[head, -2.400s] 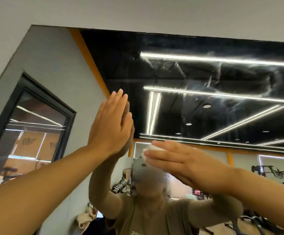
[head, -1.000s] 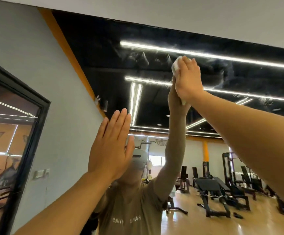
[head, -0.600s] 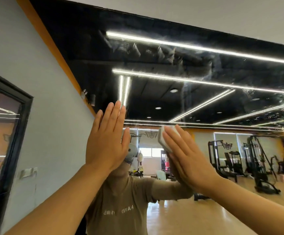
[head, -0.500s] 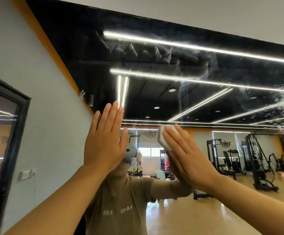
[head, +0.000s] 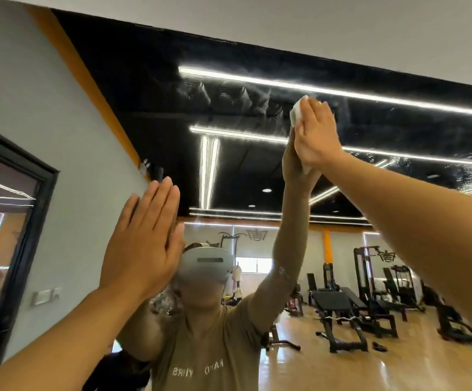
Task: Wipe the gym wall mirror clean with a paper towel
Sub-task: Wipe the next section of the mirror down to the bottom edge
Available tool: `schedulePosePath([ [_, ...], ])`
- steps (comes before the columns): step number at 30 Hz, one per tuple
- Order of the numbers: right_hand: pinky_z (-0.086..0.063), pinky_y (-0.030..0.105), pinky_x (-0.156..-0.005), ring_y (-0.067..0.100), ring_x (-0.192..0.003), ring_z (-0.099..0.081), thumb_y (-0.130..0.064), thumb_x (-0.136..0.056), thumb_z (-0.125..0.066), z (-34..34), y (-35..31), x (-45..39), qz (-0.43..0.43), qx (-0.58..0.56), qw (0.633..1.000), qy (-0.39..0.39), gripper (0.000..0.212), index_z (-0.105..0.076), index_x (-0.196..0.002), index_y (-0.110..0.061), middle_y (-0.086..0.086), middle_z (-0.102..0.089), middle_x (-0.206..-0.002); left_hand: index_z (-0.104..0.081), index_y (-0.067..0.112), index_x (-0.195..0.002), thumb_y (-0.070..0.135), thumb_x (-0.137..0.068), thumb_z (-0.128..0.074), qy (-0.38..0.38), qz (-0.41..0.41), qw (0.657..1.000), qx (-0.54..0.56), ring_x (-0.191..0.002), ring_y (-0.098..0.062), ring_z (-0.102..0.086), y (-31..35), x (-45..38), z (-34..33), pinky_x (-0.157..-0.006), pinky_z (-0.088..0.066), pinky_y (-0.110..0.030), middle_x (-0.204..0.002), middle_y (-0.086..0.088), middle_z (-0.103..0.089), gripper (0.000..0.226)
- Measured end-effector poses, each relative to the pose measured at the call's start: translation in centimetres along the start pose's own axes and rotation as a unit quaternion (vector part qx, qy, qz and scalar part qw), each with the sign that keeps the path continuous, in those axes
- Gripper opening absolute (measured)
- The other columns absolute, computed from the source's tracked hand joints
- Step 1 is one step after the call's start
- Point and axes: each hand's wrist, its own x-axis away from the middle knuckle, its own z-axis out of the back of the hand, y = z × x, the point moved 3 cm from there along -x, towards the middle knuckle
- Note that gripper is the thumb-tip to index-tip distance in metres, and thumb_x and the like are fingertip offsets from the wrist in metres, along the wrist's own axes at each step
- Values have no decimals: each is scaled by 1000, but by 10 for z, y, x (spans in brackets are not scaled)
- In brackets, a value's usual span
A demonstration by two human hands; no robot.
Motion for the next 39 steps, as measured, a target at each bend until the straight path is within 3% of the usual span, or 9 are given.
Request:
schedulePosePath([
  [5,-5,41,-125,35,-151,-15,-34,-103,-20,-10,-7,34,66,-10,998,15,61,-22,-156,-4,15,-24,-161,-16,13,-159,40,-104,-24,7,0,1000,-5,-155,-15,-5,-1,-1,2,-125,3,-31,-166,-5,-15,62],
  [11,-10,42,-124,26,-154,-10,-38,-106,-32,-15,14,177,98,-15,995,10,58,-25,-157,-10,8,-24,-164,-19,9,-158,41,-103,-24,-4,16,1000,-9,-154,-23,-13,4,-3,5,-125,5,-28,-165,-8,-19,64],
  [14,-14,43,-124,25,-154,-12,-36,-106,-36,-18,26,203,124,-3,992,-9,59,-25,-157,-10,7,-24,-164,-21,7,-157,39,-101,-25,-3,57,998,-14,-152,-25,-16,12,-1,8,-122,9,-24,-164,-11,-23,64],
  [17,-16,46,-125,28,-153,-16,-38,-106,-27,-11,28,180,137,9,990,-20,59,-28,-155,-5,11,-27,-162,-21,11,-158,38,-100,-30,-4,74,997,17,-153,-20,-12,39,3,10,-122,11,-22,-165,-8,-19,65],
  [19,-9,43,-125,31,-153,-14,-40,-105,-20,-6,26,149,115,13,993,-12,63,-27,-155,-3,14,-26,-162,-18,14,-159,40,-101,-30,-10,50,999,16,-153,-19,-12,62,13,7,-124,6,-28,-166,-4,-16,65],
  [25,3,41,-125,32,-154,3,-39,-109,-20,8,19,32,12,3,999,-32,63,-8,-158,-2,14,-6,-167,-13,16,-160,47,-106,-15,-31,42,998,-33,-154,-21,-12,76,38,-11,-123,-6,-37,-168,-5,-13,63],
  [29,2,42,-125,33,-153,3,-38,-109,-18,5,15,21,6,31,999,-27,62,-6,-158,-3,14,-5,-167,-14,15,-160,49,-107,-12,-32,34,998,-37,-154,-23,-15,74,36,-12,-123,-7,-39,-168,-4,-13,64],
  [35,-3,40,-126,33,-152,-13,-40,-105,-20,-5,21,120,83,-20,996,17,63,-24,-156,-3,15,-23,-163,-12,16,-160,45,-106,-19,-40,44,997,-42,-154,-22,-12,77,36,-11,-124,-1,-35,-167,-6,-13,62],
  [39,-9,45,-126,25,-155,-4,-40,-106,-28,-16,33,222,105,-45,993,-21,62,-18,-159,-8,8,-15,-166,-6,18,-160,44,-105,-18,-45,82,995,-39,-155,-19,-6,86,38,-9,-123,6,-31,-168,-4,-9,62],
])
